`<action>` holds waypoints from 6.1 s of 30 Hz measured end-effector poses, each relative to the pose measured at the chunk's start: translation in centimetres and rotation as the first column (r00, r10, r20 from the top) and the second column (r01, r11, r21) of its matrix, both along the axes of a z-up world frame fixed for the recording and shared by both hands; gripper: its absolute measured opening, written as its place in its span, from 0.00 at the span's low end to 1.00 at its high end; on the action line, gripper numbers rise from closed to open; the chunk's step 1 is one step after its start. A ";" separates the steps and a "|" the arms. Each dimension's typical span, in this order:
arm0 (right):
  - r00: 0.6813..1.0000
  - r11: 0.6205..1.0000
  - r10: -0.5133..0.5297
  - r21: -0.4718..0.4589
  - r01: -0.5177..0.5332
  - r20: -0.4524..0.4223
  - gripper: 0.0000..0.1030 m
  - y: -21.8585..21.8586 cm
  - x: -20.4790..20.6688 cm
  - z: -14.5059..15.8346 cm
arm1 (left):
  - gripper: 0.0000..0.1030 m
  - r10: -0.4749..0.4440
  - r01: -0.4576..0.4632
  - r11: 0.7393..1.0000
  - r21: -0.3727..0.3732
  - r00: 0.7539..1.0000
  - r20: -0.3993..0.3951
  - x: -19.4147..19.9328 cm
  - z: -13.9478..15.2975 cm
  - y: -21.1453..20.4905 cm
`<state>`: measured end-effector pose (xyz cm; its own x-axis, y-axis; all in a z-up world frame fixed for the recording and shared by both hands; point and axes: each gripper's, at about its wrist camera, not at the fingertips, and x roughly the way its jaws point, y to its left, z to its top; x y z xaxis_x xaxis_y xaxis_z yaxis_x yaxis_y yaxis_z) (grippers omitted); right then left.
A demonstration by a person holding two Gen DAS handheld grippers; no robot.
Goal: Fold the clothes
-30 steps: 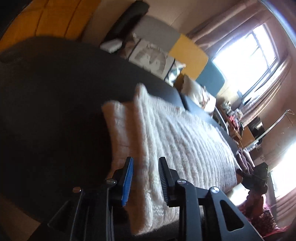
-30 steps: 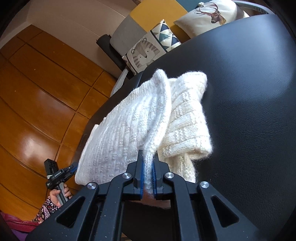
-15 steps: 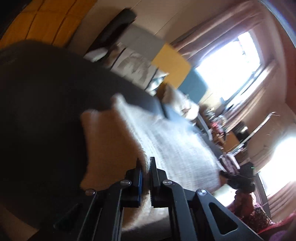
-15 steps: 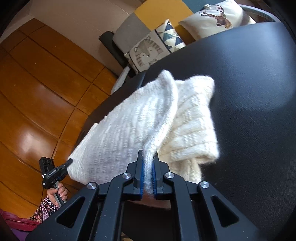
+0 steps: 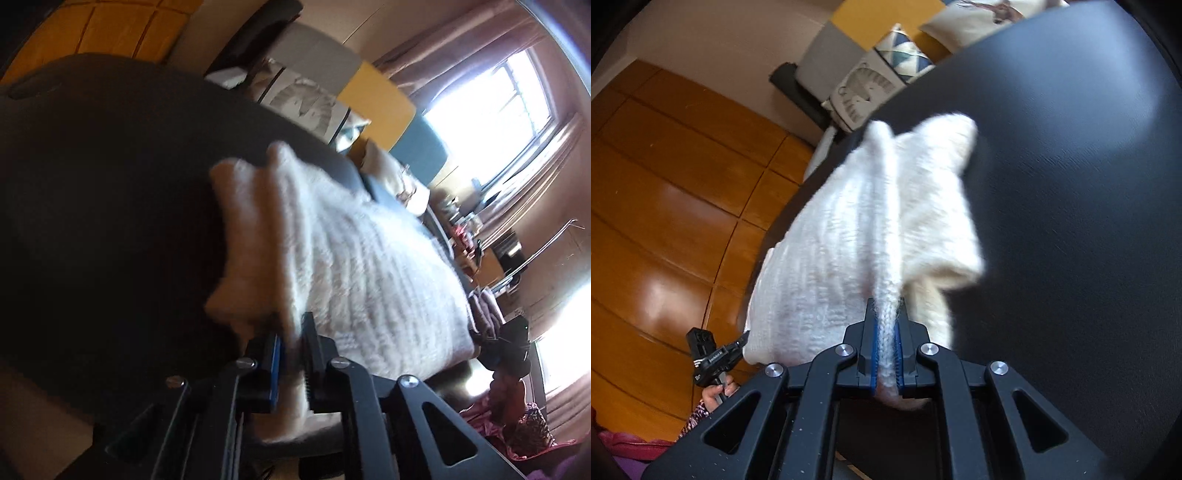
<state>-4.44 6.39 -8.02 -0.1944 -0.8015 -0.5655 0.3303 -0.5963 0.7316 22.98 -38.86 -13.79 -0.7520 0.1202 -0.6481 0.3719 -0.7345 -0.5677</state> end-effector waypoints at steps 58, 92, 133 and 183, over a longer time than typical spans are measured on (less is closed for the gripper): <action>0.924 0.949 0.162 0.310 -0.049 -0.348 0.10 -26.5 -3.9 1.6 | 0.03 0.157 -0.162 0.983 -0.084 0.985 -0.068 -14.5 3.8 -3.3; 0.929 0.942 0.011 0.314 0.114 -0.369 0.12 -5.9 -0.4 0.3 | 0.16 -0.033 0.067 0.798 -0.599 0.997 0.067 -17.2 7.1 12.5; 0.902 0.912 0.161 0.409 0.019 -0.400 0.09 -11.4 2.9 2.0 | 0.24 0.238 -0.139 0.829 -0.542 0.964 0.117 -6.4 5.3 1.3; 0.997 0.977 0.066 0.200 -0.072 0.037 0.27 -6.3 -7.2 -2.4 | 0.62 -0.023 0.059 0.983 -0.172 0.978 0.205 -11.6 2.3 -4.2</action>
